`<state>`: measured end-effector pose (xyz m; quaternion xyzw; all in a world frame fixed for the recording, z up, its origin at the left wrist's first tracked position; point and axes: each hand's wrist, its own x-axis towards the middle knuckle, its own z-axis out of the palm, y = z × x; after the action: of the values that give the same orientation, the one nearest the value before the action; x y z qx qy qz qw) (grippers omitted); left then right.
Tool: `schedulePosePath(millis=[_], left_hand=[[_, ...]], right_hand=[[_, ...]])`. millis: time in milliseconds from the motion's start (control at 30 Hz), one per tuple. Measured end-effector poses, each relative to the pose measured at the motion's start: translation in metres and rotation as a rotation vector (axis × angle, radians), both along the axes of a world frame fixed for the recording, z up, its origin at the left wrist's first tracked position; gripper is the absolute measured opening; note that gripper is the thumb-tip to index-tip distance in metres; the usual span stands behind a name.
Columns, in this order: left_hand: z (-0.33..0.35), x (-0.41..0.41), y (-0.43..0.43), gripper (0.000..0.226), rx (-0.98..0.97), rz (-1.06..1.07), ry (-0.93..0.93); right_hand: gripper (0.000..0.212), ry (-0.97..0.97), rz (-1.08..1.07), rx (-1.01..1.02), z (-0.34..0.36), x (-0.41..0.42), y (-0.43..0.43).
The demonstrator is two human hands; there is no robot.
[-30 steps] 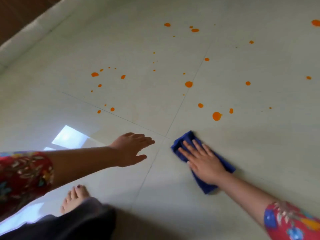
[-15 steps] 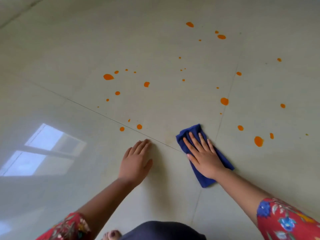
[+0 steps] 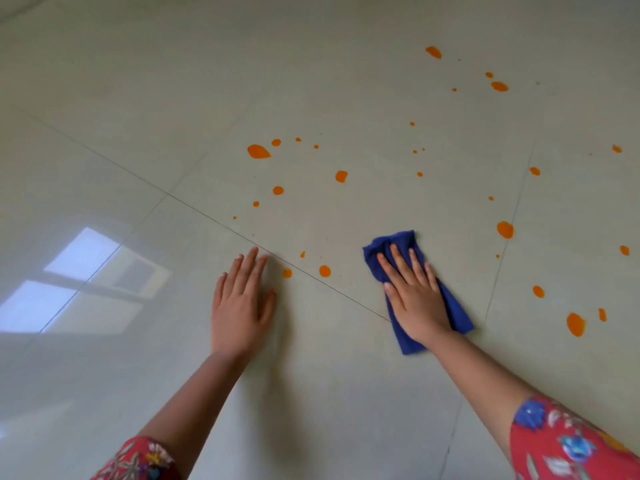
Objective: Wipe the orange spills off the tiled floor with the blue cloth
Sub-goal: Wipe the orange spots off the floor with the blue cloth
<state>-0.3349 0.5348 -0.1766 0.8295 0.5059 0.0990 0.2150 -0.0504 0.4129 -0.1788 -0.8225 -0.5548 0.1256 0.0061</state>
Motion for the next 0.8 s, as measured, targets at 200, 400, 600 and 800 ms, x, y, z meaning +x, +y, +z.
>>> schedulePosePath(millis=[200, 400, 600, 800], left_hand=[[-0.01, -0.034, 0.047, 0.064, 0.029, 0.118, 0.084], [-0.015, -0.04, 0.048, 0.059, 0.051, 0.147, 0.087], [-0.016, -0.039, 0.049, 0.058, 0.065, 0.193, 0.073], [-0.019, -0.041, 0.049, 0.058, 0.047, 0.292, 0.087]], right_hand=[[0.048, 0.185, 0.084, 0.172, 0.005, -0.08, 0.104], [0.055, 0.017, 0.716, 0.06, -0.005, -0.066, 0.034], [0.055, -0.099, 0.242, 0.075, 0.0, -0.072, 0.132], [0.055, 0.014, 1.076, 0.054, -0.009, -0.054, 0.061]])
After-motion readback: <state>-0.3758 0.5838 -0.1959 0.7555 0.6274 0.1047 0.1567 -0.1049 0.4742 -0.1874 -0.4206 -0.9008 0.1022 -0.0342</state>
